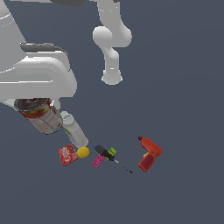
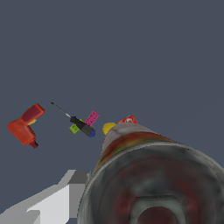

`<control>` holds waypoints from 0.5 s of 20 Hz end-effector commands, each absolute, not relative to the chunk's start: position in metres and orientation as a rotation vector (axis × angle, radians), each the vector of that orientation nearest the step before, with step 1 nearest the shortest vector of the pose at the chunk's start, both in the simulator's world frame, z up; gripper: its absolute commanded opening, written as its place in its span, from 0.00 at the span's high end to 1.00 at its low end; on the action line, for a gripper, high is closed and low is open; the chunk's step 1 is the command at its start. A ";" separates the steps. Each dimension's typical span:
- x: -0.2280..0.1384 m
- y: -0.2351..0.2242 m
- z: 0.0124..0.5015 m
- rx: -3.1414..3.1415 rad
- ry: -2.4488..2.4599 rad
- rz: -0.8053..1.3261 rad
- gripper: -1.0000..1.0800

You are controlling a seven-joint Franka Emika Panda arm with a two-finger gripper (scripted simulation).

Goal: Pick up a designated object from a clutter of objects.

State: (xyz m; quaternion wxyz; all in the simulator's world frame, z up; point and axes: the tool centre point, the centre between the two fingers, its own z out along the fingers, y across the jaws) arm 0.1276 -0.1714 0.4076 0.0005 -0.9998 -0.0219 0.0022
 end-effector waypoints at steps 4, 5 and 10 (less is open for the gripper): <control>0.133 -0.181 0.419 -3.141 -0.069 0.000 1.00; 0.134 -0.182 0.420 -3.141 -0.069 0.000 1.00; 0.136 -0.185 0.423 -3.141 -0.069 0.000 1.00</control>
